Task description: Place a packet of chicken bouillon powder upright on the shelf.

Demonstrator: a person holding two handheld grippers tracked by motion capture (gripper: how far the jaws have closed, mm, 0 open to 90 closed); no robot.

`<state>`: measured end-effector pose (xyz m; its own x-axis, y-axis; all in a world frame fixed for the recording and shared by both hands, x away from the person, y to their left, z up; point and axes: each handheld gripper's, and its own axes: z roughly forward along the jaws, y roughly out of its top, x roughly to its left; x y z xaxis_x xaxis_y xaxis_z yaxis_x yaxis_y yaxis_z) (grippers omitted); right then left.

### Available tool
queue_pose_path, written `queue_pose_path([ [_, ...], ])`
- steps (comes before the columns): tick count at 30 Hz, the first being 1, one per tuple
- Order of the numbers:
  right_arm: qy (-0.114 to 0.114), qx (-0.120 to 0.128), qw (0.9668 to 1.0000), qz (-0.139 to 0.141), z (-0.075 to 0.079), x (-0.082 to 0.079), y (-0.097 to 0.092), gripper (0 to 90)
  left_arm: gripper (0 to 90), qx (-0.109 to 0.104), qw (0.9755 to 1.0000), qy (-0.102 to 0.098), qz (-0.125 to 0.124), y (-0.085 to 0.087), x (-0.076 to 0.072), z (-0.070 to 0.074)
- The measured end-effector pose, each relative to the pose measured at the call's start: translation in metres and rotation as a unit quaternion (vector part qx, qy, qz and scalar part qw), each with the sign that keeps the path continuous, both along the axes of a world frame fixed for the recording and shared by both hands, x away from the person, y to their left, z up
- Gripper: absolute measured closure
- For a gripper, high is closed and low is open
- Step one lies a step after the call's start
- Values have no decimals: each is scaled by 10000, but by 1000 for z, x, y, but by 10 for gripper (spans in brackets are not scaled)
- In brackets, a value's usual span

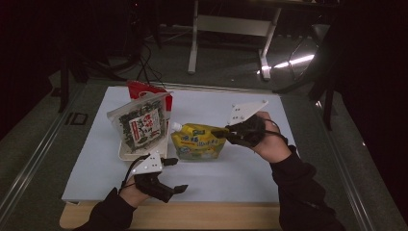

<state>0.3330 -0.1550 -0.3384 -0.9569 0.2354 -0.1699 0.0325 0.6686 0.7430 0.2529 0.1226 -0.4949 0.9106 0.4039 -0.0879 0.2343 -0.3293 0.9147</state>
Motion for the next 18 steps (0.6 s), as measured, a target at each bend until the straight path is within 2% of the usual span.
queue_pose_path([
  [3, -84, 56, 9999, 46, 6, 1, 5, 900, 79, 25, 10000, -58, -77, -5, -4, -4],
  [7, -94, 102, 9998, 124, 12, 2, 13, 900, 79, 76, 9999, -29, -136, -9, -6, -8],
  [11, -72, 187, 9994, 273, 18, 4, 28, 900, 79, 185, 9996, -44, -214, -13, -7, -13],
  [18, -57, 363, 9980, 505, 21, 5, 53, 900, 79, 222, 9991, -76, -350, -18, -9, -19],
])
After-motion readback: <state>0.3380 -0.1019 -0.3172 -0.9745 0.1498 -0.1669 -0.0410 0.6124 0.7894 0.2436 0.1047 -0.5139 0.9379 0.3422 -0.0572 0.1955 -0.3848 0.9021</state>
